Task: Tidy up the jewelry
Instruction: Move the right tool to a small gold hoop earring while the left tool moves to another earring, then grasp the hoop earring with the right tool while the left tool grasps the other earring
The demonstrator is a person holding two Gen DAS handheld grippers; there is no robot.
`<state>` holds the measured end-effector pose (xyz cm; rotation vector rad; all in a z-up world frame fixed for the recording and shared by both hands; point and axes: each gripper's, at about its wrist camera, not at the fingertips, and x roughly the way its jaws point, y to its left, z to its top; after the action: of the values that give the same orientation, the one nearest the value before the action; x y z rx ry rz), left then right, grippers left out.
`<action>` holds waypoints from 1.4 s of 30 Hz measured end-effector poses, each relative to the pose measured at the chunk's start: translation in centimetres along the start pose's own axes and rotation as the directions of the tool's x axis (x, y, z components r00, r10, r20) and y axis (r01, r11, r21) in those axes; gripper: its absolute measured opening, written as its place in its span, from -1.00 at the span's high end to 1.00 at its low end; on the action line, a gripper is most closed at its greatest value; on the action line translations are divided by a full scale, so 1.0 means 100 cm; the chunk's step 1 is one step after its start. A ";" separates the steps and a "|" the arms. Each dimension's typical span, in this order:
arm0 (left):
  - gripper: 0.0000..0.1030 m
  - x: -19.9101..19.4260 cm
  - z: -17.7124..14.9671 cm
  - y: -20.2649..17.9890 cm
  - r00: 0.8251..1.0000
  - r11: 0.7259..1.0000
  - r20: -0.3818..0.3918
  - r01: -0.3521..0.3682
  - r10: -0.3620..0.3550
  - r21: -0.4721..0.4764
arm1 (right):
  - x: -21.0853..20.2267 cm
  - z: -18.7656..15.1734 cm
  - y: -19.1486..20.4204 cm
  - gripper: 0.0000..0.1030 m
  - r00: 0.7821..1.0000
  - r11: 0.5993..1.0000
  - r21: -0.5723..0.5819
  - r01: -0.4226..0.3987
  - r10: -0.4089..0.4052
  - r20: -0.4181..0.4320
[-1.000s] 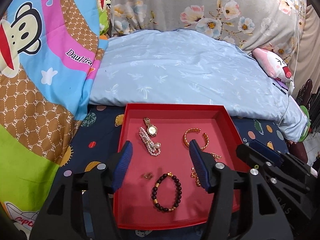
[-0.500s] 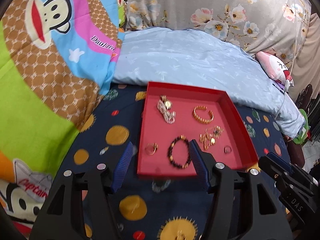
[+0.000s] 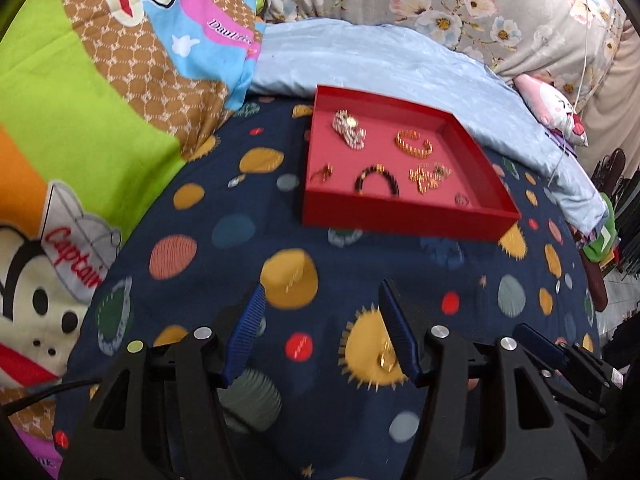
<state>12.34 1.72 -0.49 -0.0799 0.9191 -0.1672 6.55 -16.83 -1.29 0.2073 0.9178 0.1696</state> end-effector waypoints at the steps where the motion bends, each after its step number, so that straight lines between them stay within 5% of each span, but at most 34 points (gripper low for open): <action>1: -0.10 0.000 -0.005 0.001 1.000 1.000 -0.006 -0.002 0.002 0.002 | 0.004 -0.002 0.003 0.37 1.000 1.000 -0.004 -0.003 0.003 -0.007; 21: -0.10 0.002 -0.043 0.022 0.997 1.000 -0.072 -0.010 0.009 -0.017 | 0.045 -0.011 0.032 0.37 0.998 0.998 -0.066 0.011 -0.016 -0.067; 28: -0.10 0.002 -0.043 0.019 0.997 1.000 -0.073 -0.001 0.000 -0.012 | 0.046 -0.011 0.030 0.69 0.997 0.997 -0.074 0.038 -0.043 -0.061; 42: -0.10 0.009 -0.042 -0.001 0.996 0.999 -0.082 0.026 -0.023 0.032 | 0.021 -0.016 0.009 0.69 0.999 1.000 -0.004 0.024 -0.024 -0.046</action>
<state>9.55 1.46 -3.69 -0.0544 0.9971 -0.2093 6.50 -15.35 -3.61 0.1900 0.9654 0.1536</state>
